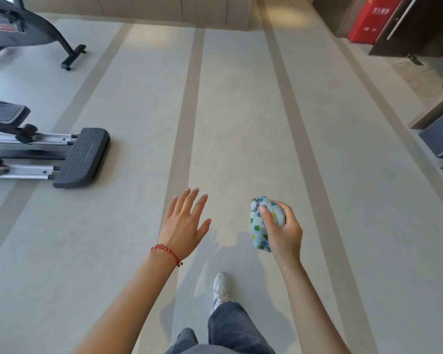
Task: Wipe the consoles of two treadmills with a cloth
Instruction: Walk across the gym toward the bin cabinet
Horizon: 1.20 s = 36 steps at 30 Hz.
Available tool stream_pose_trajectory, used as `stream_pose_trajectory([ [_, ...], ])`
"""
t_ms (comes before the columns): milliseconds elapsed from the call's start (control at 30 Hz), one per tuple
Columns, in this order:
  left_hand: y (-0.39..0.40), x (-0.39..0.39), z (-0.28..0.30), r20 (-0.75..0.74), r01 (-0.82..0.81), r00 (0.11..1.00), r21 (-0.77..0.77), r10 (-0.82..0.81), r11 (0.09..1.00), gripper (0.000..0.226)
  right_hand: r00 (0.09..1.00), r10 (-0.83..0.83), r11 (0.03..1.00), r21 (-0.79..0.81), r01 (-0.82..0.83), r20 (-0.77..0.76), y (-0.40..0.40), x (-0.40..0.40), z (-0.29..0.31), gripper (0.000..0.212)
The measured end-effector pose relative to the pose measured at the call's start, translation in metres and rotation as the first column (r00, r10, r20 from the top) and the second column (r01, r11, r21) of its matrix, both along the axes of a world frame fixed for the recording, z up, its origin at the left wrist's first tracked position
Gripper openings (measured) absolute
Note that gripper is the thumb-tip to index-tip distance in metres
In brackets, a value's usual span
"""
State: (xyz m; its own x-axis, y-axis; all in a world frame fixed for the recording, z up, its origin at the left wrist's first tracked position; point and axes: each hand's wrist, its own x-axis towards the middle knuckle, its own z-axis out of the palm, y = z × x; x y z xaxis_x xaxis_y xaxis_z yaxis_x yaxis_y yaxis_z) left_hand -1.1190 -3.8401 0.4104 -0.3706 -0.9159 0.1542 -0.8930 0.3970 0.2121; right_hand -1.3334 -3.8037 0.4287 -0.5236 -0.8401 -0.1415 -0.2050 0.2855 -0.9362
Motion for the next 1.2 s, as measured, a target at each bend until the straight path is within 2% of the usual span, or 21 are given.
stream_pose_trajectory([
  [433,-0.228,-0.072,0.016,-0.005,0.052,0.999,0.020,-0.052,0.998,0.055,0.999,-0.021,1.000,0.003,0.021,-0.037,-0.214,-0.064,0.010,0.023],
  [867,-0.479,-0.141,0.014,0.007,0.280,0.960,0.028,-0.280,0.960,0.054,0.968,-0.251,0.968,-0.005,0.251,-0.004,-0.421,-0.119,0.007,0.023],
  [1200,-0.604,-0.241,0.007,0.015,0.418,0.908,0.052,-0.420,0.907,0.055,0.926,-0.377,0.926,0.010,0.377,-0.023,-0.520,-0.200,-0.001,0.022],
])
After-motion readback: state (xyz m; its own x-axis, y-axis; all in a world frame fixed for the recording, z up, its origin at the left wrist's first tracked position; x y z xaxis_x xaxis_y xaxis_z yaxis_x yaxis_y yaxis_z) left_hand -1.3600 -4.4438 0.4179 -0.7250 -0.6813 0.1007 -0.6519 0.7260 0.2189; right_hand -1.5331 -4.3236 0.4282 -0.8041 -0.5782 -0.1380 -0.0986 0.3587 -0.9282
